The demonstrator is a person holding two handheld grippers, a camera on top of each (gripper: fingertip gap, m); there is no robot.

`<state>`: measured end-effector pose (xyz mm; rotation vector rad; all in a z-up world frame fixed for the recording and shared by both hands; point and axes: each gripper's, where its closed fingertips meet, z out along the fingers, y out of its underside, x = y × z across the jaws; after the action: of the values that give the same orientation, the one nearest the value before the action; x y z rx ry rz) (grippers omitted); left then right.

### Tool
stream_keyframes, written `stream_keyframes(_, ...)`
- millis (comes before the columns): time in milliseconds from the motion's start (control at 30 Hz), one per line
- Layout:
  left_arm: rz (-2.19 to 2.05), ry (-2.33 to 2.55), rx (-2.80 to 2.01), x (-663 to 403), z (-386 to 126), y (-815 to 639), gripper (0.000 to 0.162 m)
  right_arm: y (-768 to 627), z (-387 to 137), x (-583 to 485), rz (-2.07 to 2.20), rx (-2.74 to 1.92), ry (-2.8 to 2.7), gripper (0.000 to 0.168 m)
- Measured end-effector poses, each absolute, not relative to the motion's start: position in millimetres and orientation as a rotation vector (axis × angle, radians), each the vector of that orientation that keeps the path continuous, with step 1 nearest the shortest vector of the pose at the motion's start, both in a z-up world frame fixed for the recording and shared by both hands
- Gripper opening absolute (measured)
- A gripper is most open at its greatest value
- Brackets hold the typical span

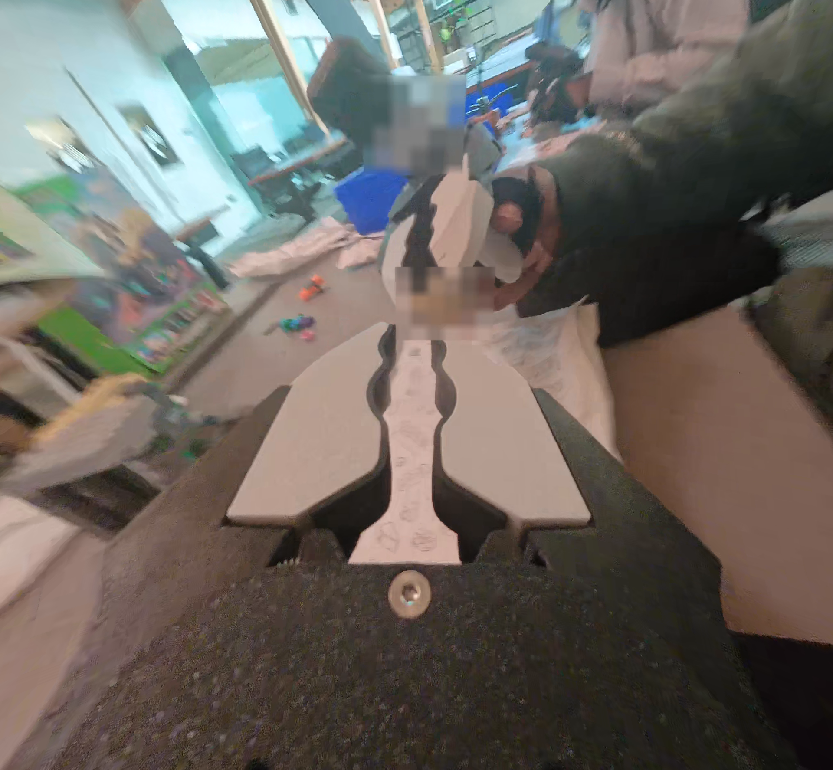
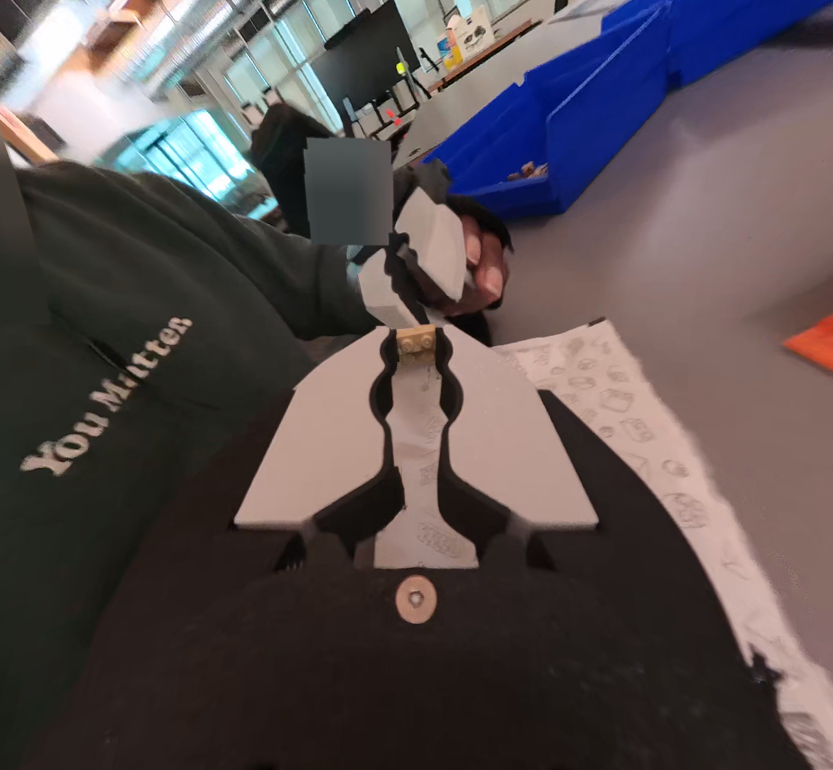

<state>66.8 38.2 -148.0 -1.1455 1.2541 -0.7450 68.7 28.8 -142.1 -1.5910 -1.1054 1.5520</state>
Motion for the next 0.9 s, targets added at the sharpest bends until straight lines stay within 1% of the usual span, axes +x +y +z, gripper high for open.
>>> stream_keyframes(33,-0.856,1.238,-1.216,68,-148,37,0.014,29,-140,69,1.469,-1.548,-1.141,0.016)
stream_keyframes(233,-1.429,1.113,-1.427,71,-129,28,0.023,22,-127,67,1.006,-1.305,-1.368,0.016)
stream_keyframes(367,-1.752,1.047,-1.506,73,-125,20,0.030,15,-122,63,0.847,-1.200,-1.470,0.016)
stream_keyframes(433,-1.883,1.019,-1.511,75,-122,15,0.030,11,-123,60,0.785,-1.154,-1.525,0.016)
stream_keyframes(567,-2.018,1.018,-1.506,77,-120,6,0.025,5,-126,56,0.675,-1.085,-1.615,0.016)
stream_keyframes(633,-2.052,1.020,-1.511,78,-122,3,0.017,1,-126,55,0.647,-1.052,-1.648,0.016)
stream_keyframes(900,-2.117,1.111,-1.484,68,-120,-4,0.017,-1,-115,57,0.622,-1.013,-1.674,0.016)
